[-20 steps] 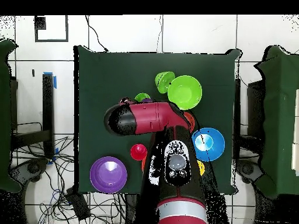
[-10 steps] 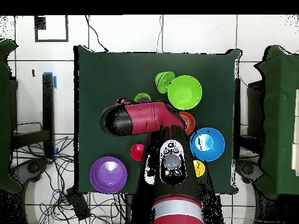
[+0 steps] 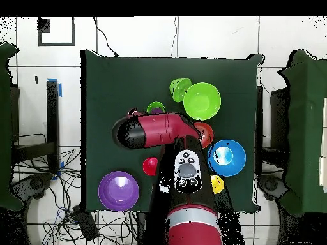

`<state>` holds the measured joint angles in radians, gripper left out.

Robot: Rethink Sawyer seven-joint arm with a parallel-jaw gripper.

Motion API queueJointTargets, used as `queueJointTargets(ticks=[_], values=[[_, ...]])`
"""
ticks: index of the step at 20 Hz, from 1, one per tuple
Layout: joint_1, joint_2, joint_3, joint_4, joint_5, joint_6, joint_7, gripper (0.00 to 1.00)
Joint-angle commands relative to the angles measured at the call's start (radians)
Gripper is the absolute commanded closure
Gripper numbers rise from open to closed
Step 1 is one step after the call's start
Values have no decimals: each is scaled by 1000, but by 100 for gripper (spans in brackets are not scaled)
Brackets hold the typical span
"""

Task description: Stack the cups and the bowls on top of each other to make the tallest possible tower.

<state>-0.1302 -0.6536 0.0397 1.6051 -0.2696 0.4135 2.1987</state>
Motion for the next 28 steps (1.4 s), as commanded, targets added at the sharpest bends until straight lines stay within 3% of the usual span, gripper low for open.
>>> queueJointTargets(ticks=[1,19,28], values=[[-6,81,35,-12,-84,-49,-24,100],[10,157,23,-72,-95,-92,-10,100],[32,116,14,-55,-65,-35,4,100]])
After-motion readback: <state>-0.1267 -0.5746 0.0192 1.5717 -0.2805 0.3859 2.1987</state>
